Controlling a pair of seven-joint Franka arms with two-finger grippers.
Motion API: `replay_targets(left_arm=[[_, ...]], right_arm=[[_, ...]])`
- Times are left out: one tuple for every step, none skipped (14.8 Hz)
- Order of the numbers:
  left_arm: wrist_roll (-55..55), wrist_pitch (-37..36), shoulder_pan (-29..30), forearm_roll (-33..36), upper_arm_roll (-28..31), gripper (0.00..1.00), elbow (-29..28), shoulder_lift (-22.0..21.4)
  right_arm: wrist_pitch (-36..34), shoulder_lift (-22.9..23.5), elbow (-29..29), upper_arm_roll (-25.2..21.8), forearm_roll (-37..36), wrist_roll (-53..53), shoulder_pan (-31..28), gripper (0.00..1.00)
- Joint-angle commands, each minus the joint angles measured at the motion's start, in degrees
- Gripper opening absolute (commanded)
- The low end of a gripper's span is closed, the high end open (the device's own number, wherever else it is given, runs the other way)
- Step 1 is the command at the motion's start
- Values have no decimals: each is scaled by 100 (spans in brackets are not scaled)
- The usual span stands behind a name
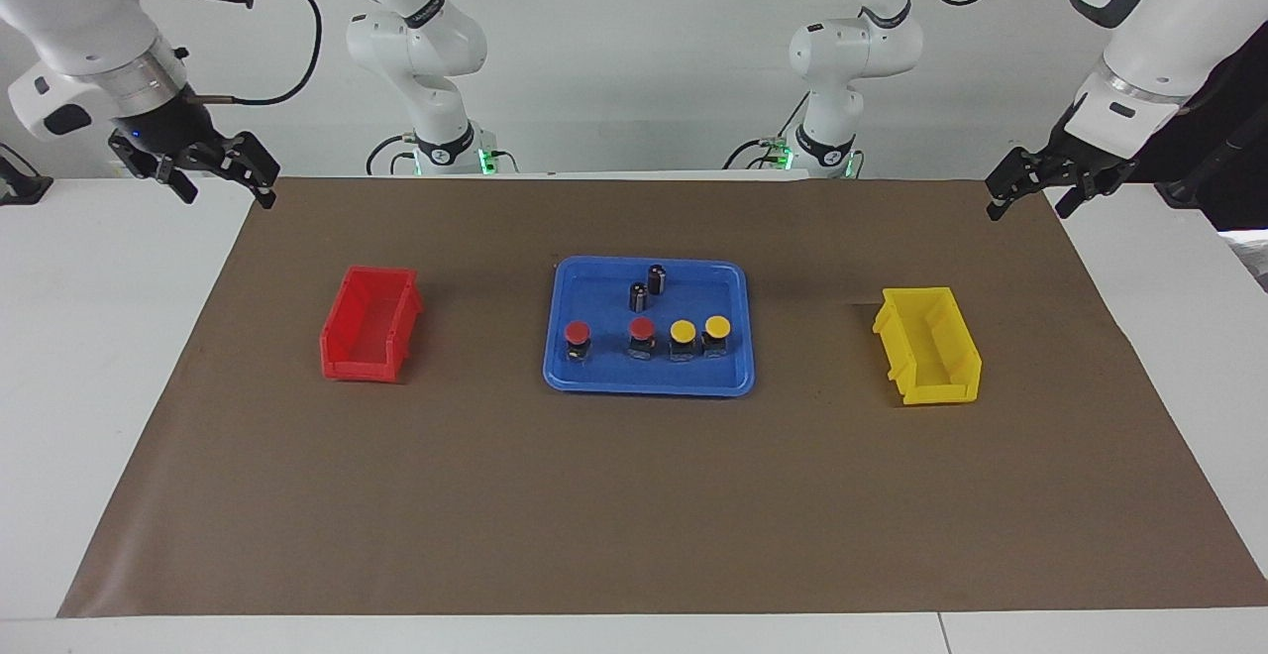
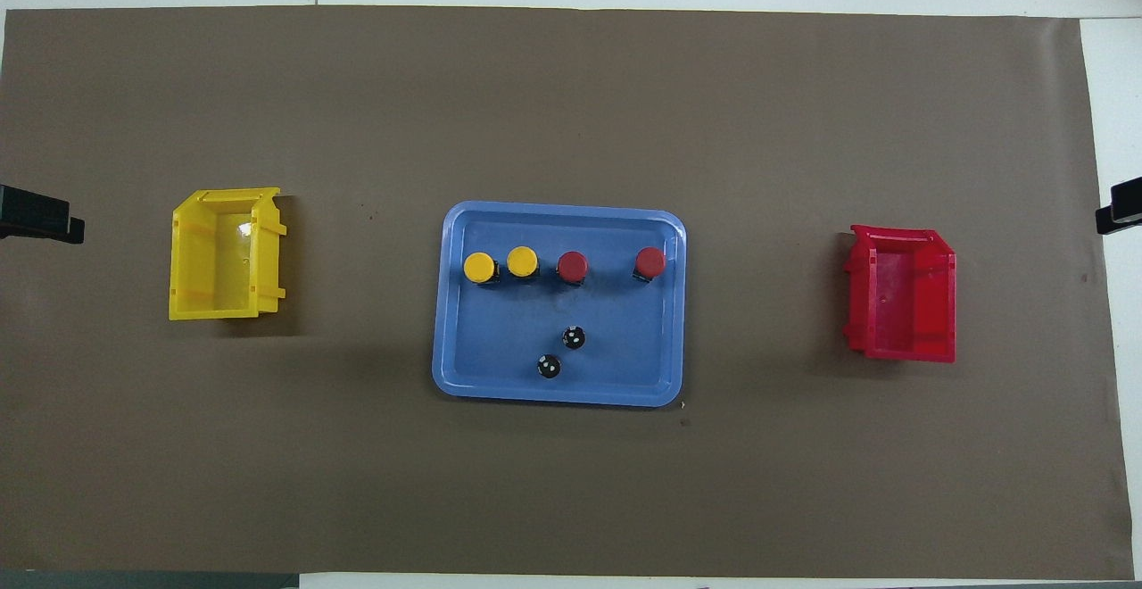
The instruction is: Sort red and yellow buttons by color
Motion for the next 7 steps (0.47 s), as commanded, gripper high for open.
replay_targets(left_arm=[[42,-64,29,-32,-12,100,-73,-107],[42,-64,29,-41,-12,100,-73,-107],[42,-64,29,-41,-12,100,-65,-107],[42,-64,29,-41,-12,100,-65,-107],[42,-64,29,-41,-12,100,-73,-107],[42,-64,29,-32,-12,100,-73,-107],[77,-99,20,-41,-29,100,-73,-116]], right_arm=[[85,-101,-111,-18,85,-69,-9,100],[85,-101,-111,-19,85,-60,-9,100],[76,-101,-111,-19,85,-60,-9,100],[76,-101,-111,-19,85,-60,-9,100],[76,-101,-111,-19,85,-60,-9,100],[76,-101,-120,-10,85,-60,-9,100],[85,-101,-120,-18,85,-60,-9,100]])
